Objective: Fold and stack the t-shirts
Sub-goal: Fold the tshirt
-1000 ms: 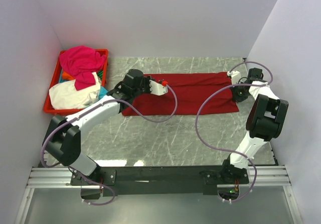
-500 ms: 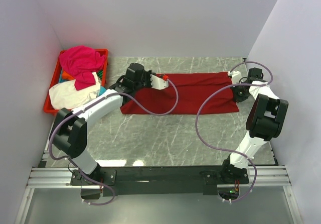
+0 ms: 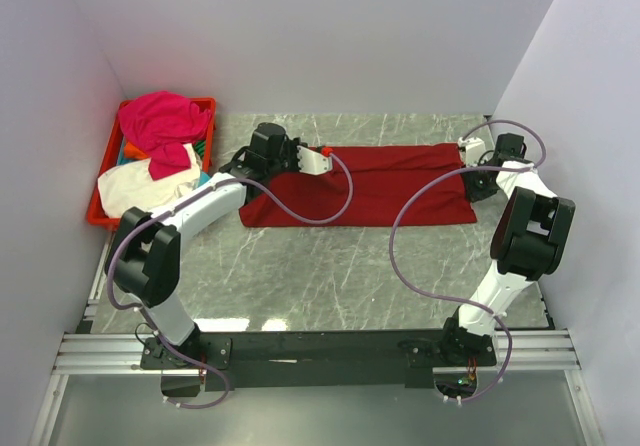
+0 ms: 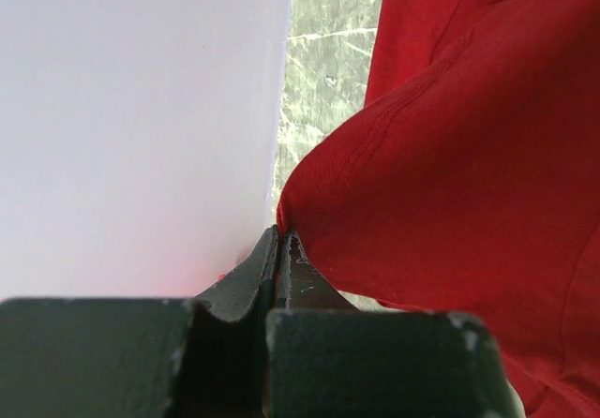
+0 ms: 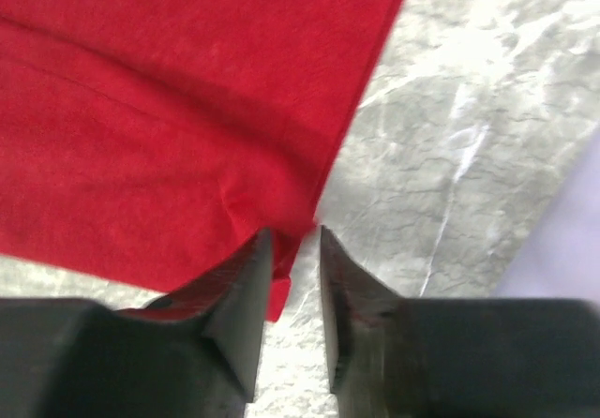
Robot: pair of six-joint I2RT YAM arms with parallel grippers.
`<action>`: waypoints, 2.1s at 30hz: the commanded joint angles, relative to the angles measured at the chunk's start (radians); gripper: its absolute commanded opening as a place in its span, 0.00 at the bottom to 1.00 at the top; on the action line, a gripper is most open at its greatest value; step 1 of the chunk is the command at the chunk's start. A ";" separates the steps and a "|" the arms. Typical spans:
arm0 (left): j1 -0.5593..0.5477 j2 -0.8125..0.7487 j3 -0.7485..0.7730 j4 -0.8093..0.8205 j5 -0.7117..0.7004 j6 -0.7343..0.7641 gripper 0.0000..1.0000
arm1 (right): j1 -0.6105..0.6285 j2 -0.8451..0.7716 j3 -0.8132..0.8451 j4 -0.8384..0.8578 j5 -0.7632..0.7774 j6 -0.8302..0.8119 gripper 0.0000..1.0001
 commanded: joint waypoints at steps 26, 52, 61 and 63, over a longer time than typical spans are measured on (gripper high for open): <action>0.012 -0.209 -0.243 -0.094 0.252 -0.135 0.00 | 0.446 0.223 0.565 -0.407 -0.541 0.062 0.50; 0.013 -0.249 -0.320 -0.090 0.237 -0.155 0.00 | 0.701 0.593 0.879 -0.157 -0.343 0.825 0.56; 0.013 -0.249 -0.308 -0.090 0.238 -0.154 0.00 | 0.716 0.647 0.938 -0.204 -0.348 0.823 0.48; 0.013 -0.246 -0.305 -0.088 0.232 -0.154 0.00 | 0.718 0.629 0.927 -0.190 -0.349 0.814 0.37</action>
